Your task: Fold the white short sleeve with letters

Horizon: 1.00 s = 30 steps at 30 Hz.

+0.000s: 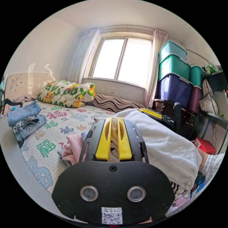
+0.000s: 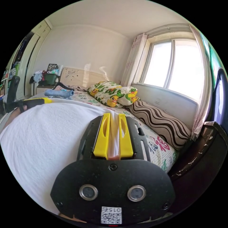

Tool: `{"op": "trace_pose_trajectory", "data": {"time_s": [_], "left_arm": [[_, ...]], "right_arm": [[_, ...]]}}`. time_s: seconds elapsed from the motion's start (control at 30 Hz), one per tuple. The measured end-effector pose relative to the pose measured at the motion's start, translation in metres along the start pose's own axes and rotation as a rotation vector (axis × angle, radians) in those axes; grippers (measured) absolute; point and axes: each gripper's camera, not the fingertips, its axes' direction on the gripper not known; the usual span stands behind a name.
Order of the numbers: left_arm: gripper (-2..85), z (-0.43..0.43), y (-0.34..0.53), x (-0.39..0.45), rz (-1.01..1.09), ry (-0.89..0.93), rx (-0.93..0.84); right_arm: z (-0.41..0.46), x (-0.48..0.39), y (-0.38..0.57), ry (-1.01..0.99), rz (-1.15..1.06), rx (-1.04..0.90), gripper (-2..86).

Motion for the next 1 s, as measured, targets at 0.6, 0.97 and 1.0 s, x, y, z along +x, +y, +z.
{"op": "trace_pose_trajectory", "data": {"time_s": [0.6, 0.97, 1.0], "left_arm": [[8.6, -0.241, 0.033, 0.154, 0.291, -0.23, 0.018], [8.4, -0.2, 0.134, 0.141, 0.011, 0.099, -0.026], [8.5, -0.194, 0.141, 0.141, -0.02, 0.127, -0.01]], "right_arm": [[-0.016, 0.034, 0.039, -0.062, 0.037, -0.124, 7.3], [-0.219, -0.036, 0.133, -0.144, -0.2, 0.061, 5.2], [-0.227, -0.036, 0.144, -0.192, -0.175, 0.054, 5.1]]}}
